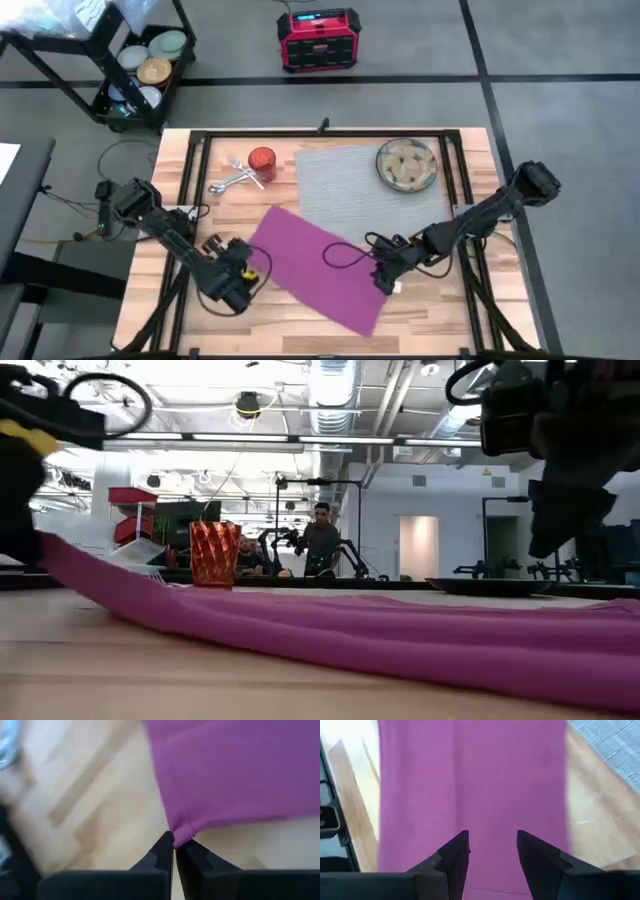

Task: Set table place
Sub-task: Fold the purple napkin

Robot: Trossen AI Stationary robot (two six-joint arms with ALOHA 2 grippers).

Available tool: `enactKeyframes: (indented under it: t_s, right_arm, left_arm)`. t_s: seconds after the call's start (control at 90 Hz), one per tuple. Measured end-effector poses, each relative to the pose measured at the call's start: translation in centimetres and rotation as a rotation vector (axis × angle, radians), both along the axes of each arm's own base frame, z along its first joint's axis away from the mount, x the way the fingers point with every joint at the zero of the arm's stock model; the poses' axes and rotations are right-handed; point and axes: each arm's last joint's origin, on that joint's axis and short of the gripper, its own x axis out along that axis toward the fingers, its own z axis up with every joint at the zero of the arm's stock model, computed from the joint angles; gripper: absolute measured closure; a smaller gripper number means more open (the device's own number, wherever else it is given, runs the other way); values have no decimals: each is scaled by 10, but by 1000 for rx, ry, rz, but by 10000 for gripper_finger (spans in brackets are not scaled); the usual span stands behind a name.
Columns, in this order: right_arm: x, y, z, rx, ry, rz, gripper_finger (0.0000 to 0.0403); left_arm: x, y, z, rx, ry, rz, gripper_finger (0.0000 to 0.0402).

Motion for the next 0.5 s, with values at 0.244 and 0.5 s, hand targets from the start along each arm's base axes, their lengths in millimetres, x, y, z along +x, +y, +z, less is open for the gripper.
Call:
enactKeyframes:
  t_s: [0.244,0.5]
  right_arm:
    - [7,-16,0,-10,-4,-3,251]
    - [32,-59,9,143,-114,60,251]
  left_arm:
    - [11,10,10,-98,-113,109,364]
    - [10,16,36,-163,-369,229,293]
